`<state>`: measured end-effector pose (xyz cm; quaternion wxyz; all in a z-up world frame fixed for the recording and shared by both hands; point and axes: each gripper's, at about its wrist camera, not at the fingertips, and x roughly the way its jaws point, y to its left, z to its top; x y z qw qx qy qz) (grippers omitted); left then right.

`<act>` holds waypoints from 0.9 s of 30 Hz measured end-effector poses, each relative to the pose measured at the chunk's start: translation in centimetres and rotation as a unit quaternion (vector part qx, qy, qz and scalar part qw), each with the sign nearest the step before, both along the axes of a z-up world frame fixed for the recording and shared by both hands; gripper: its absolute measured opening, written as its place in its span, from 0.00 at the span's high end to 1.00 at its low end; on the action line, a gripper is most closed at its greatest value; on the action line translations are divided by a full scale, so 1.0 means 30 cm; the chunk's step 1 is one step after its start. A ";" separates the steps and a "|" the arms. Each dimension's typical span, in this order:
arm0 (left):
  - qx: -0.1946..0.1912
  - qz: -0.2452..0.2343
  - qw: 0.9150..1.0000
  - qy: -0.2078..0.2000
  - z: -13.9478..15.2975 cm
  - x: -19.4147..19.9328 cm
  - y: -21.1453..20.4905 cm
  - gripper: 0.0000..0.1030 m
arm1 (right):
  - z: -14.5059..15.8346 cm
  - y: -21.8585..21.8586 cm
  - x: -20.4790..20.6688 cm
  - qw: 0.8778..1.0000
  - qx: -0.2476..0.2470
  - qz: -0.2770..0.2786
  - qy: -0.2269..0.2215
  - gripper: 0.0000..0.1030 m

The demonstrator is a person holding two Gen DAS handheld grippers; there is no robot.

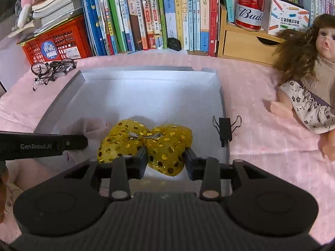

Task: Organize soft objects
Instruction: 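Carry the towel and bow into the white tray while both tools open to release, then move the left tool to the navy floral pouch while the right tool reaches the green plaid cloth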

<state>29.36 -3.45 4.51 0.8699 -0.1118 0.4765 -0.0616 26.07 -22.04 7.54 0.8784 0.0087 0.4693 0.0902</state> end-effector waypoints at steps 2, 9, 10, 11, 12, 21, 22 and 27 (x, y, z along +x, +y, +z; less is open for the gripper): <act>0.000 0.000 1.000 -0.001 -0.001 0.000 0.001 0.75 | 0.003 -0.006 0.004 1.000 0.006 -0.001 0.002 0.50; 0.018 -0.010 0.999 -0.024 0.030 -0.028 -0.005 0.56 | 0.021 -0.016 -0.005 1.000 0.021 0.004 -0.005 0.36; 0.021 -0.011 0.999 -0.029 0.039 -0.036 -0.005 0.54 | 0.024 -0.018 -0.008 1.000 0.023 0.005 -0.006 0.34; 0.022 -0.012 0.999 -0.033 0.048 -0.043 -0.002 0.53 | 0.028 -0.022 -0.012 1.000 0.026 0.006 -0.007 0.34; 0.021 -0.012 0.999 -0.038 0.059 -0.053 -0.001 0.50 | 0.034 -0.025 -0.017 1.000 0.027 0.006 -0.009 0.32; 0.013 -0.022 0.995 -0.094 0.178 -0.182 0.033 0.31 | 0.134 -0.076 -0.106 0.998 0.043 0.007 -0.053 0.24; 0.013 -0.025 0.994 -0.102 0.194 -0.203 0.034 0.29 | 0.149 -0.081 -0.124 0.997 0.044 0.007 -0.060 0.24; 0.016 -0.043 0.989 -0.139 0.252 -0.312 0.036 0.24 | 0.214 -0.091 -0.213 0.994 0.047 0.017 -0.101 0.21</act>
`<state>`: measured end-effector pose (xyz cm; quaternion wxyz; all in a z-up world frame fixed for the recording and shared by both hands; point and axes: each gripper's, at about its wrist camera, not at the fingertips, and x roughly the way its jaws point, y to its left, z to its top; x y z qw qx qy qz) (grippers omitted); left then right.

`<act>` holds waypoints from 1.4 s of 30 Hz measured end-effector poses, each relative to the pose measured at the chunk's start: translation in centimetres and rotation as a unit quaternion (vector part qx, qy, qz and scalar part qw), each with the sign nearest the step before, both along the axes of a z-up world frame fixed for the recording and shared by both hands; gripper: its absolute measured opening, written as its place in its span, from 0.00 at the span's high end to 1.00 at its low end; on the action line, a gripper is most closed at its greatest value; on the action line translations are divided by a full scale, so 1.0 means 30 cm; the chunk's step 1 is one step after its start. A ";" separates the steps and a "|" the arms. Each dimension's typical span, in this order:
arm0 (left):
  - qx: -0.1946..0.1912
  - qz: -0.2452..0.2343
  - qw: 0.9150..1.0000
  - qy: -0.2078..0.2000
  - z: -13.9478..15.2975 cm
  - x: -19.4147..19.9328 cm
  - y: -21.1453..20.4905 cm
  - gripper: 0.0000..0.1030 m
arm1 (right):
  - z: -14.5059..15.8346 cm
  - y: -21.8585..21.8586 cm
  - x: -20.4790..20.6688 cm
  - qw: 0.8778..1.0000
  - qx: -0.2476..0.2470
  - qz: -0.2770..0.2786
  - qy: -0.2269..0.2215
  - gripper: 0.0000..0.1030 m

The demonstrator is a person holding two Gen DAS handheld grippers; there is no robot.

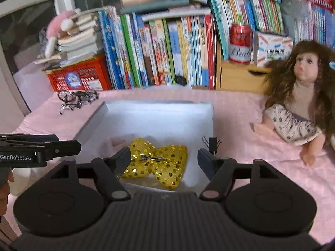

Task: Organize soft objects
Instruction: 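Move the left tool to the navy floral pouch while the right tool reaches the green plaid cloth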

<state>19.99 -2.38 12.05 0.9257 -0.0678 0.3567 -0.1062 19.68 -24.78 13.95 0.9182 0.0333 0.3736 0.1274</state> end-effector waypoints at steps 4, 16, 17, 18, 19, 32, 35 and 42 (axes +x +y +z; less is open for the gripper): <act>-0.001 -0.014 1.000 -0.023 0.026 -0.101 0.002 0.22 | 0.046 -0.009 -0.082 0.999 -0.005 0.007 -0.037 0.18; -0.001 -0.036 0.997 -0.064 -0.016 -0.382 0.036 0.14 | 0.070 -0.012 -0.356 0.992 -0.016 0.011 -0.124 0.13; -0.003 -0.036 0.997 -0.066 -0.023 -0.401 0.039 0.14 | 0.065 -0.009 -0.375 0.992 -0.018 0.008 -0.128 0.13; -0.005 -0.036 0.997 -0.067 -0.032 -0.419 0.042 0.14 | 0.058 -0.009 -0.395 0.991 -0.019 0.005 -0.133 0.11; -0.006 -0.035 0.997 -0.069 -0.039 -0.434 0.045 0.13 | 0.051 -0.009 -0.415 0.990 -0.022 0.001 -0.138 0.09; -0.009 -0.030 0.996 -0.086 -0.123 -0.574 0.045 0.09 | -0.057 -0.011 -0.619 0.985 -0.040 -0.021 -0.168 0.00; -0.008 -0.029 0.995 -0.092 -0.143 -0.602 0.040 0.09 | -0.079 -0.010 -0.656 0.983 -0.047 -0.028 -0.175 0.00; -0.004 -0.027 0.995 -0.097 -0.197 -0.647 0.025 0.07 | -0.129 -0.009 -0.723 0.980 -0.058 -0.041 -0.184 0.00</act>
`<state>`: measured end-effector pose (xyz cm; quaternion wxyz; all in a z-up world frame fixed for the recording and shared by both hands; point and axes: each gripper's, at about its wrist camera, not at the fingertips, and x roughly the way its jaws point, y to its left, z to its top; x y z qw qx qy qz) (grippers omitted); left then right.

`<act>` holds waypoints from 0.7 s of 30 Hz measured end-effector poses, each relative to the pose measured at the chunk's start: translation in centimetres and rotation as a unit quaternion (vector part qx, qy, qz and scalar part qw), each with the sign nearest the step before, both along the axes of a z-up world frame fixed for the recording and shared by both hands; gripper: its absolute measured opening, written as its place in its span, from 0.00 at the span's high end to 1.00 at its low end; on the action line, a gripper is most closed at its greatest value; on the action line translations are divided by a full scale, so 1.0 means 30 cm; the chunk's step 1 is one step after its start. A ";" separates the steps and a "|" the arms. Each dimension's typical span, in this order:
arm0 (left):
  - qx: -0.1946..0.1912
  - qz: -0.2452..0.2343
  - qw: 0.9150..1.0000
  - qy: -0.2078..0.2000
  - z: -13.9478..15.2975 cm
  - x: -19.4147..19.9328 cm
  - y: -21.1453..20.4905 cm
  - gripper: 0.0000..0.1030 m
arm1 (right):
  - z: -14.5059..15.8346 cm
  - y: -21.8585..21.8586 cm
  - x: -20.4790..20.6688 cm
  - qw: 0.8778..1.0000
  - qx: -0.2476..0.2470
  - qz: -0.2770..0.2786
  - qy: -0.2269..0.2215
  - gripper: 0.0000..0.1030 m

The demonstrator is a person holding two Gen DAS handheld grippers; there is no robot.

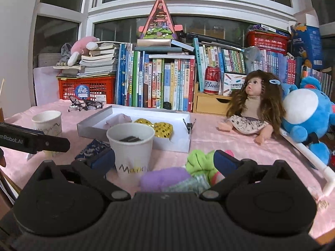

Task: Organize soft objects
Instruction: 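Move the left tool to the navy floral pouch while the right tool reaches the green plaid cloth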

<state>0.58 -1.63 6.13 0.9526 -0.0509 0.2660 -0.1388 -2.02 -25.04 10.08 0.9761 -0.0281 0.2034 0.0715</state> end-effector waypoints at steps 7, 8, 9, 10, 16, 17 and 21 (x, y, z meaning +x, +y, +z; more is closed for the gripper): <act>0.003 -0.013 1.000 -0.007 -0.055 -0.015 -0.032 0.06 | -0.064 -0.010 -0.033 1.000 -0.005 -0.021 0.008 0.00; 0.005 -0.013 1.000 -0.005 -0.059 -0.011 -0.038 0.06 | -0.073 -0.012 -0.037 1.000 -0.005 -0.023 0.010 0.00; 0.007 -0.012 1.000 -0.003 -0.065 -0.006 -0.045 0.06 | -0.079 -0.014 -0.038 1.000 -0.005 -0.025 0.012 0.00; 0.009 -0.010 1.000 -0.001 -0.071 -0.001 -0.051 0.06 | -0.088 -0.015 -0.041 0.999 -0.006 -0.028 0.014 0.00; 0.025 0.007 1.000 -0.004 -0.100 0.035 -0.086 0.06 | -0.122 -0.029 -0.044 0.999 -0.013 -0.045 0.019 0.00; 0.025 0.011 1.000 -0.003 -0.103 0.046 -0.086 0.06 | -0.125 -0.033 -0.044 0.999 -0.012 -0.049 0.020 0.00; 0.015 0.029 0.999 0.008 -0.125 0.091 -0.086 0.06 | -0.144 -0.050 -0.031 0.997 -0.006 -0.059 0.041 0.04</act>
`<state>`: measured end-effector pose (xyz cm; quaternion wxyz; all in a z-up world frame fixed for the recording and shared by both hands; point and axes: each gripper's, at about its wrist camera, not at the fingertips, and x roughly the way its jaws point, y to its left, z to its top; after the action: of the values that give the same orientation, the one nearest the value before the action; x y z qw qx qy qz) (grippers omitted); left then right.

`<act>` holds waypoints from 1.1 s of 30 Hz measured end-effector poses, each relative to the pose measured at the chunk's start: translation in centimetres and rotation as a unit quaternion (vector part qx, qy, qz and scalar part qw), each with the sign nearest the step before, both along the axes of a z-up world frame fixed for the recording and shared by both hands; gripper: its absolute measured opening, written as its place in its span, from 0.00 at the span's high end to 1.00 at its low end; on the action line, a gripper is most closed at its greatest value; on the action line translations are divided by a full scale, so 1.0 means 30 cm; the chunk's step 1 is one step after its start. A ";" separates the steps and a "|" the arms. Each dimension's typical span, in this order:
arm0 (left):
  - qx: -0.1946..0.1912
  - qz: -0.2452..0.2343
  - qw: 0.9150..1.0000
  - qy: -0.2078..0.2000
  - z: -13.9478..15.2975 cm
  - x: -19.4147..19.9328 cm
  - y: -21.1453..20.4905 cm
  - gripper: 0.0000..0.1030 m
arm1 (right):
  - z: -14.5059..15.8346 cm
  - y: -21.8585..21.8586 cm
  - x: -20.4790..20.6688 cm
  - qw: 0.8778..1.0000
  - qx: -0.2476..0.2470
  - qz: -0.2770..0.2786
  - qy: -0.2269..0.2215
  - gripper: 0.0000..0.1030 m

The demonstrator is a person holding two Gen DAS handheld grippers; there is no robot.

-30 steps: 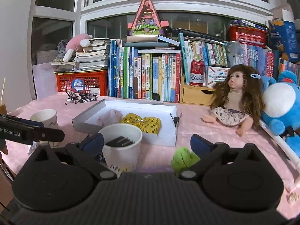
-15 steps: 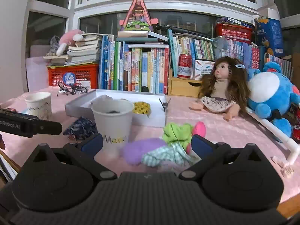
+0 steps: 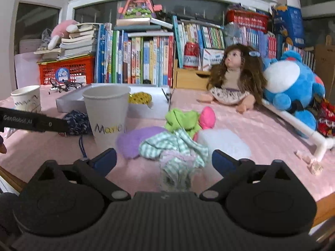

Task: Organize soft objects
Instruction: 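Move the left tool to the navy floral pouch while the right tool reaches the green plaid cloth, then grasp the navy floral pouch with the left tool while the right tool grasps the green plaid cloth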

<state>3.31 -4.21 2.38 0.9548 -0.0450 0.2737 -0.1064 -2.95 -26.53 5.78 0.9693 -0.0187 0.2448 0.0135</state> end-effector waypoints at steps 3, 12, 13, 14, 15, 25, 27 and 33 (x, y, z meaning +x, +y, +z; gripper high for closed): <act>-0.001 0.008 1.000 0.008 -0.016 0.033 -0.010 0.06 | -0.015 -0.011 0.000 1.000 0.003 -0.008 0.006 0.07; 0.010 0.021 1.000 0.013 -0.048 0.104 -0.046 0.06 | -0.034 -0.017 0.006 1.000 -0.010 -0.016 0.008 0.16; 0.010 0.023 1.000 0.013 -0.051 0.109 -0.049 0.06 | -0.037 -0.017 0.009 1.000 -0.011 -0.017 0.009 0.16; 0.009 0.025 1.000 0.014 -0.054 0.116 -0.051 0.06 | -0.039 -0.018 0.011 1.000 -0.010 -0.018 0.009 0.16; 0.008 0.027 0.999 0.015 -0.055 0.121 -0.052 0.06 | -0.042 -0.019 0.012 1.000 -0.010 -0.018 0.011 0.17; 0.006 0.030 0.999 0.023 -0.073 0.158 -0.062 0.06 | -0.052 -0.020 0.028 1.000 -0.008 -0.018 0.014 0.18; 0.001 0.030 0.999 0.026 -0.078 0.163 -0.061 0.07 | -0.056 -0.020 0.032 1.000 -0.008 -0.017 0.015 0.18; -0.003 0.030 0.999 0.023 -0.084 0.166 -0.060 0.08 | -0.064 -0.020 0.040 1.000 -0.005 -0.020 0.015 0.18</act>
<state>8.28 -6.00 -0.14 0.9510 -0.0581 0.2937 -0.0777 -1.74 -27.13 3.85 0.9654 -0.0189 0.2601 -0.0067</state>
